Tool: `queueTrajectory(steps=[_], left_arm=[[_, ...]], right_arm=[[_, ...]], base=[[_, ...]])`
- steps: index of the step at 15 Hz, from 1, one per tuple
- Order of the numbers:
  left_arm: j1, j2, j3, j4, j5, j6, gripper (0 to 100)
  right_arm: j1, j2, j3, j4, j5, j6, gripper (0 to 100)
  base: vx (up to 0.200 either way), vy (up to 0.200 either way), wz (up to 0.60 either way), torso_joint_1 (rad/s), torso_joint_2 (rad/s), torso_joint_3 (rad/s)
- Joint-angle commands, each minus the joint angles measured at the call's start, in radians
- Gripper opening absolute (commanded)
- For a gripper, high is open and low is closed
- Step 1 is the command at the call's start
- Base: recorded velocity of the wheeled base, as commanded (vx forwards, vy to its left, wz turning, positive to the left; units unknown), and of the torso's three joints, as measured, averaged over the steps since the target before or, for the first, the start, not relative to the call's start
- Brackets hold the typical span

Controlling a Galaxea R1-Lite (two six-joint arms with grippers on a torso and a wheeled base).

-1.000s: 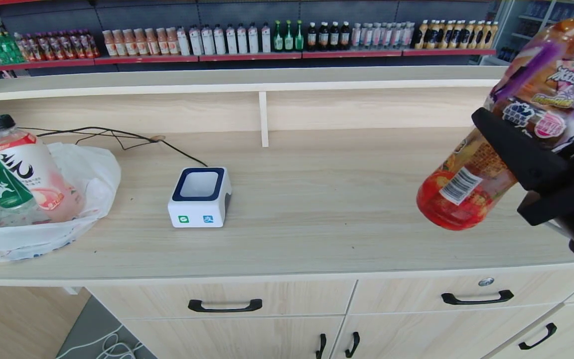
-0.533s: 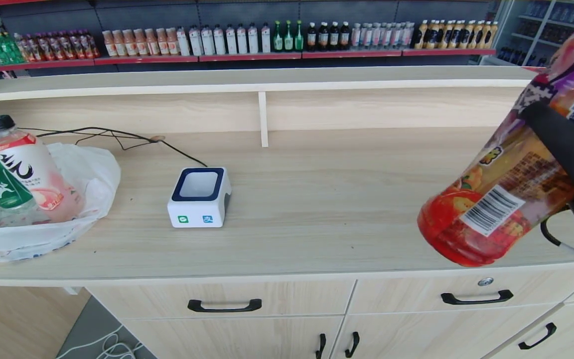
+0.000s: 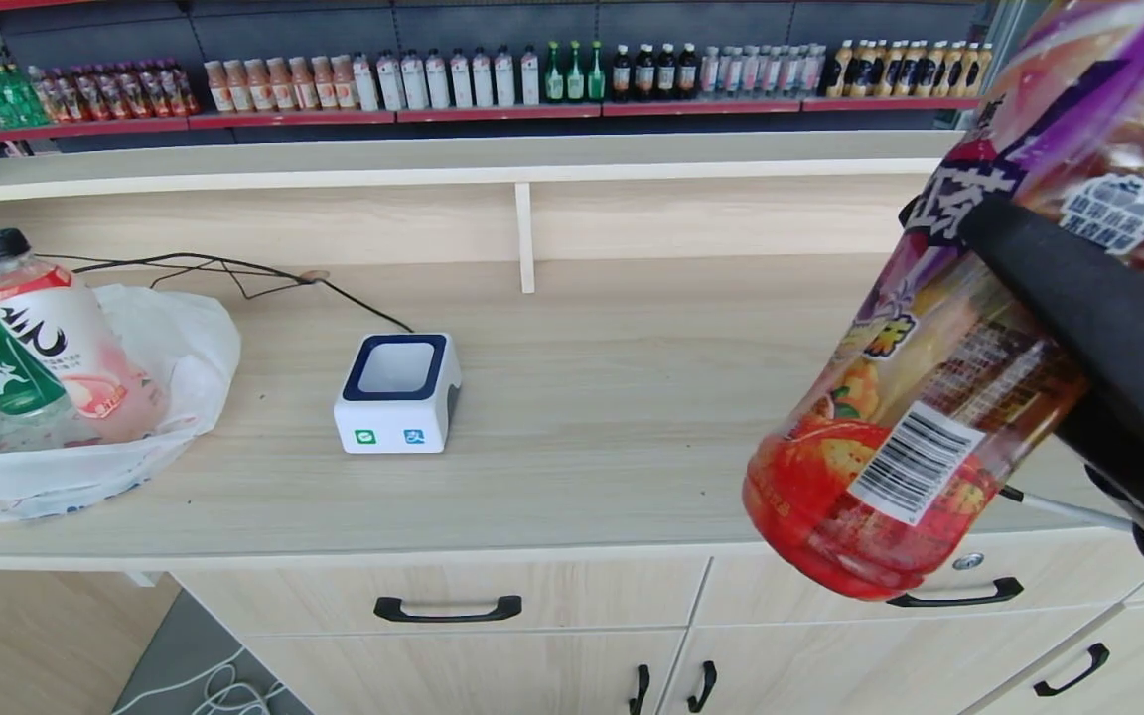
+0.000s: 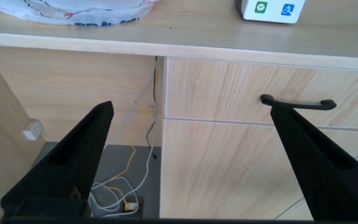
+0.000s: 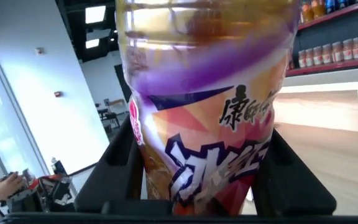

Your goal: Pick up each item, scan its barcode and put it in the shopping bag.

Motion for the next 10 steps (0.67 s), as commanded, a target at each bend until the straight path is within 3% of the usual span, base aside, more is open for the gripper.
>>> queueTrajectory(steps=[1,6,10], left_arm=[[0.001,0.0,0.0,0.0,0.0,0.0,100],[0.001,0.0,0.0,0.0,0.0,0.0,100],[-0.001,0.001,0.0,0.0,0.0,0.0,100]], right_arm=[[0.0,0.026,-0.013,-0.001,0.006,0.082,0],[0.046,0.069,-0.069,-0.001,0.006,0.182,0],[0.089,0.079,-0.07,-0.001,0.006,0.183,0]], base=[[0.0,0.0,0.0,0.0,0.0,0.0],[0.0,0.0,0.0,0.0,0.0,0.0],[0.0,0.0,0.0,0.0,0.0,0.0]])
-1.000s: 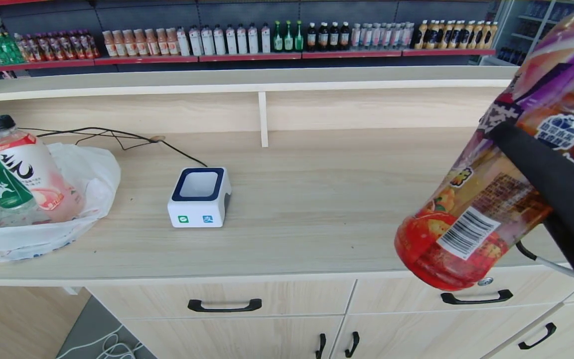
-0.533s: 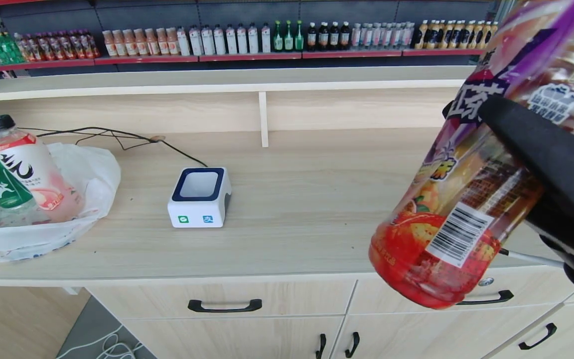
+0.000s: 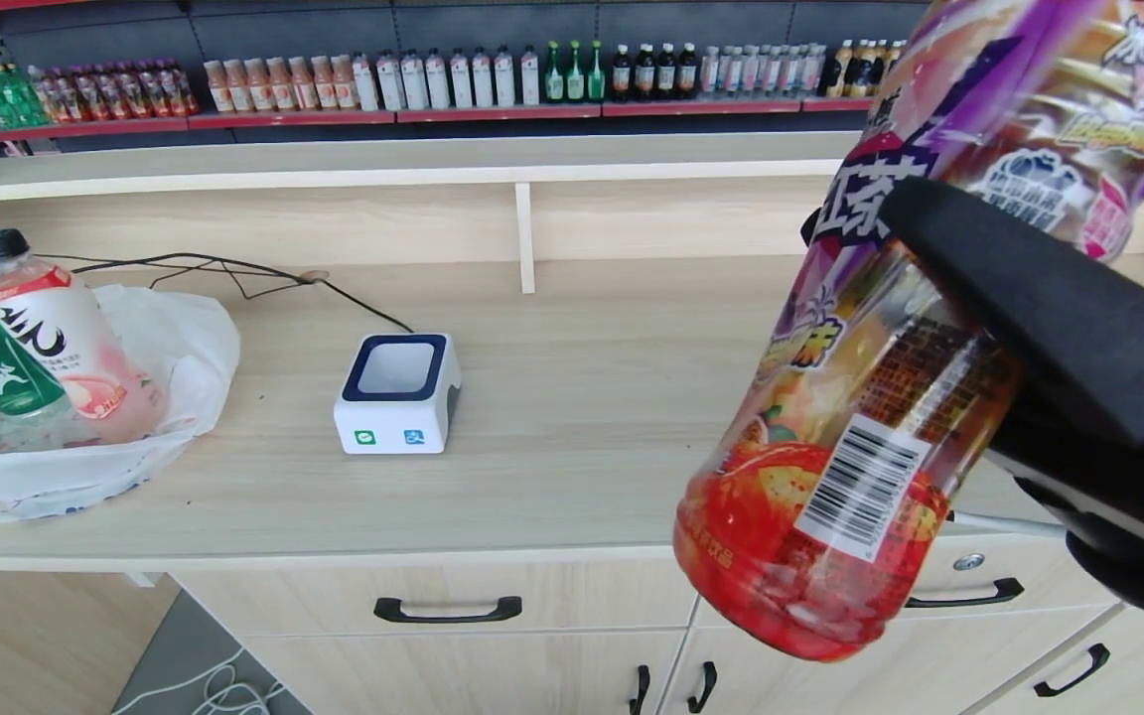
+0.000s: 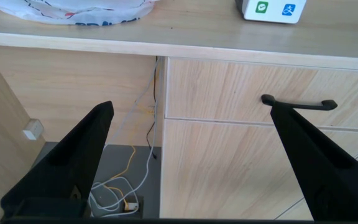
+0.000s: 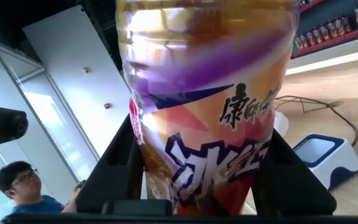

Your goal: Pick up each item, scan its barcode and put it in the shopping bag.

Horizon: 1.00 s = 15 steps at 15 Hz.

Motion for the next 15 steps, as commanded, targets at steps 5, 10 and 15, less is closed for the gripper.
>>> queueTrajectory(steps=[5,10,15], left_arm=[[0.001,0.001,0.0,0.0,0.0,-0.001,100],[-0.001,0.001,0.0,0.0,0.0,-0.001,100],[-0.001,0.001,0.0,0.0,0.0,-0.001,100]], right_arm=[[0.033,0.083,-0.072,-0.001,0.001,-0.001,0],[0.058,0.099,-0.085,-0.001,-0.001,-0.001,0],[0.058,0.099,-0.076,-0.001,-0.001,-0.001,0]], base=[[0.0,0.0,0.0,0.0,0.0,0.0],[0.0,0.0,0.0,0.0,0.0,0.0],[0.0,0.0,0.0,0.0,0.0,0.0]])
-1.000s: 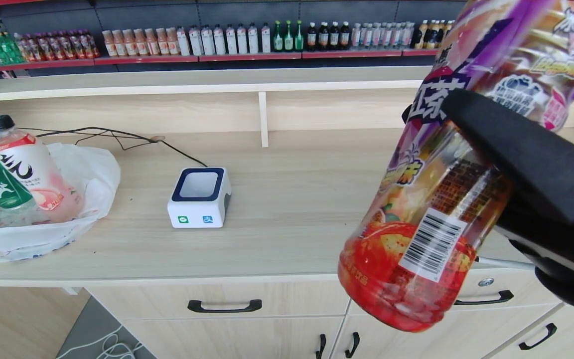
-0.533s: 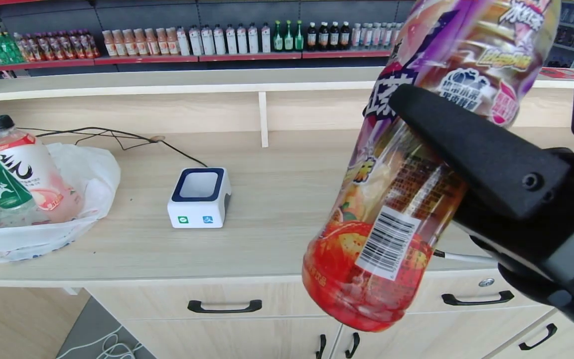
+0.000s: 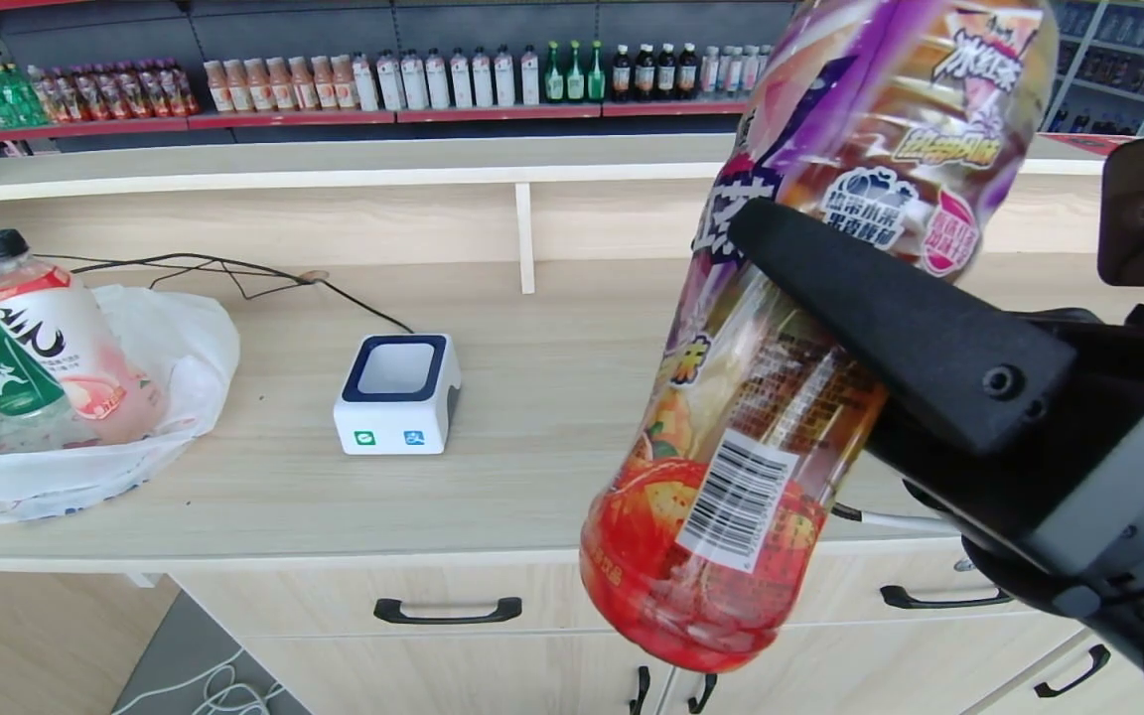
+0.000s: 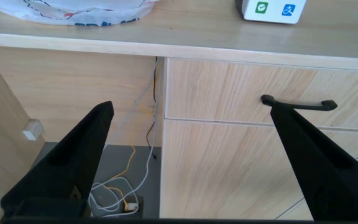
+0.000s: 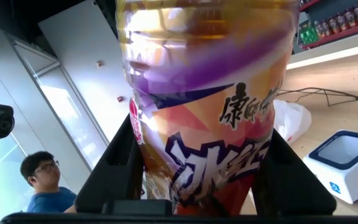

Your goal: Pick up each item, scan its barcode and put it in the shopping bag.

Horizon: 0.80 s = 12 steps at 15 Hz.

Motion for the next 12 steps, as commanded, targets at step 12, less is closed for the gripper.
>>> queueTrajectory(steps=[12], left_arm=[[0.001,0.0,0.0,0.0,0.0,0.0,100]], right_arm=[[-0.003,-0.032,0.043,-0.001,0.002,-0.022,0]], base=[[0.0,0.0,0.0,0.0,0.0,0.0]])
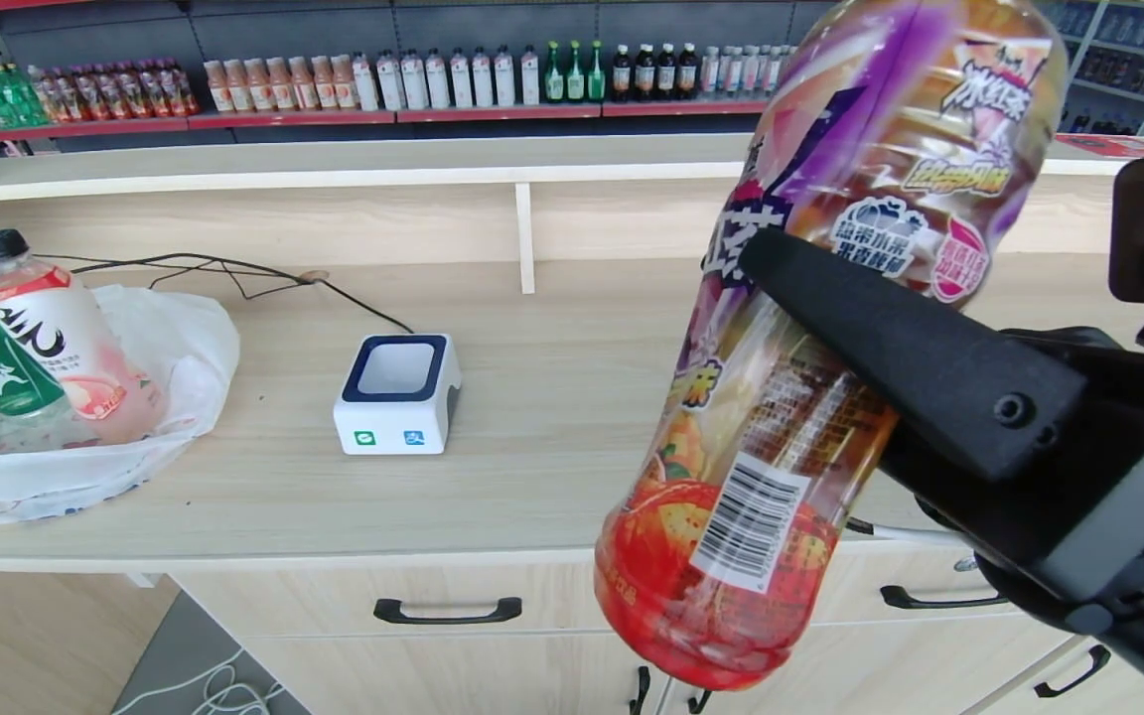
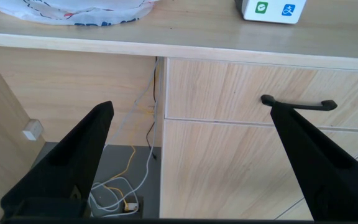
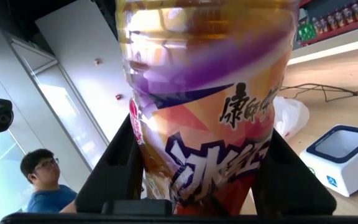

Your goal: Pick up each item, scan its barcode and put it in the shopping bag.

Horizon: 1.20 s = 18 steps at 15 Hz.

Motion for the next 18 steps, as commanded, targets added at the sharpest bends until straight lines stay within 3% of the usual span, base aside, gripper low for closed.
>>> queueTrajectory(steps=[1,3,10,13,18], left_arm=[[0.001,0.0,0.0,0.0,0.0,0.0,100],[0.001,0.0,0.0,0.0,0.0,0.0,100],[0.001,0.001,0.0,0.0,0.0,0.0,100],[0.001,0.0,0.0,0.0,0.0,0.0,100],[-0.001,0.0,0.0,0.0,0.0,0.0,100]], right_arm=[[-0.003,-0.021,0.012,-0.001,0.001,-0.012,0],[-0.033,-0.007,0.017,-0.001,-0.003,-0.041,0],[-0.267,0.023,0.106,-0.001,-0.012,-0.343,0],[-0.35,0.007,0.15,-0.001,-0.098,-0.474,0],[-0.364,-0.043,0.201,-0.001,-0.19,-0.552,0]], base=[[0.0,0.0,0.0,0.0,0.0,0.0],[0.0,0.0,0.0,0.0,0.0,0.0],[0.0,0.0,0.0,0.0,0.0,0.0],[0.0,0.0,0.0,0.0,0.0,0.0],[0.0,0.0,0.0,0.0,0.0,0.0]])
